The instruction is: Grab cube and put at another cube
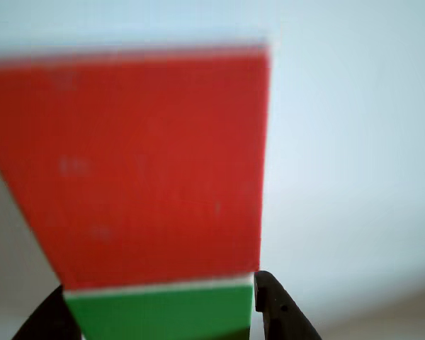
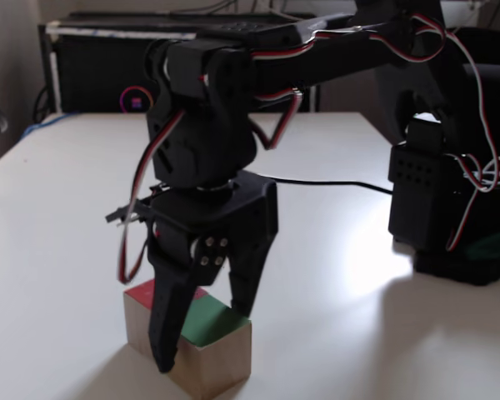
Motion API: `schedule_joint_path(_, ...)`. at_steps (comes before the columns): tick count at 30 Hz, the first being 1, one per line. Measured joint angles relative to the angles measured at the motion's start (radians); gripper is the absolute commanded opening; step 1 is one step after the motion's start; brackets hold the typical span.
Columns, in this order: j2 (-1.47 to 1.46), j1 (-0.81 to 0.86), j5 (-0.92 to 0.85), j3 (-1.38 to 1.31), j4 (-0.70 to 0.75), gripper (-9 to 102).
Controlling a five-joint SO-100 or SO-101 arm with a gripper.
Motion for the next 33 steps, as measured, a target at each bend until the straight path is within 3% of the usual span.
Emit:
schedule_joint_path(14, -0.017, 0.008, -0.005, -0.012, -0.003, 19)
schedule_joint_path(33, 0.238, -0.041, 0.081, -0.012, 0.103, 18)
